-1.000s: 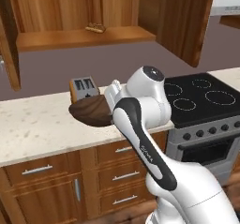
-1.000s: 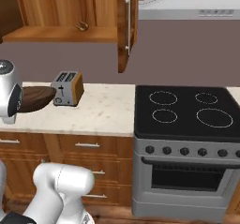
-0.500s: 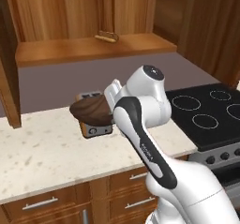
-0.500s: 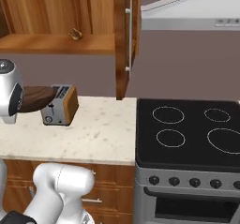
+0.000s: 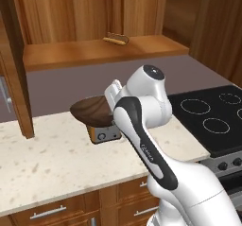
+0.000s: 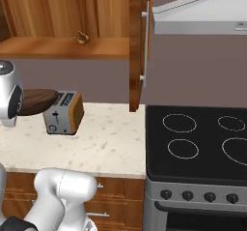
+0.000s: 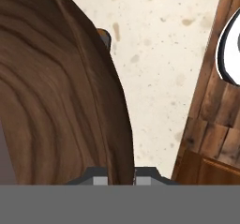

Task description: Pick the mug and place it in the sink. Pick the bowl and place it in the open cabinet and then close the cabinet.

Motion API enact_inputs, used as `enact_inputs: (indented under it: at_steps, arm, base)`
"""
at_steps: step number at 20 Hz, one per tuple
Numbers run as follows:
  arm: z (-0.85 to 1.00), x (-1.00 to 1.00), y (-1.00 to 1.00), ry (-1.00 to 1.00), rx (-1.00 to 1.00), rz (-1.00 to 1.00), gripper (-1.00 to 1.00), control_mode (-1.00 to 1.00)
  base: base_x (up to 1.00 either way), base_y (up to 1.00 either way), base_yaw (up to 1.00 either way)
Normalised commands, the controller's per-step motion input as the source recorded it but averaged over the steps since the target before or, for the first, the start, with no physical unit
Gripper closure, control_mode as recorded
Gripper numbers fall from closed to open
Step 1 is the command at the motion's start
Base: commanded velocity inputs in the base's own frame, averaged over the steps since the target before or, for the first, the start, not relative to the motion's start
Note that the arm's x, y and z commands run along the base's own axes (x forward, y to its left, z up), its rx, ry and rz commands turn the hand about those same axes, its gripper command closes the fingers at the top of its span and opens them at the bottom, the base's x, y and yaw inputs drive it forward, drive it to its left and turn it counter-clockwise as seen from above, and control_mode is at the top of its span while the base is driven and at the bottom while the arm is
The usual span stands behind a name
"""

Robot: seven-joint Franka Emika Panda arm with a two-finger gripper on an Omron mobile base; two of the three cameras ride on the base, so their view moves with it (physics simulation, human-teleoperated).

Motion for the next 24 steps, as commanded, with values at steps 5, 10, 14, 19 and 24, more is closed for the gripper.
enact_inputs:
  at_steps: [5,10,14,19,24]
  arm:
    - [0.00,0.00,0.00,0.00,0.00,0.00,1.00,1.00]
    - [0.00,0.00,0.00,0.00,0.00,0.00,1.00,1.00]
    - [0.00,0.00,0.00,0.00,0.00,0.00,1.00,1.00]
    - [0.00,0.00,0.00,0.00,0.00,0.00,1.00,1.00]
    - [0.00,0.00,0.00,0.00,0.00,0.00,1.00,1.00]
  base:
    - [0.00,-0.20,0.00]
    - [0.24,0.21,0.00]
    - [-0.03,0.04,-0.01]
    - [-0.15,-0.03,-0.04]
    - [0.00,0.41,-0.03]
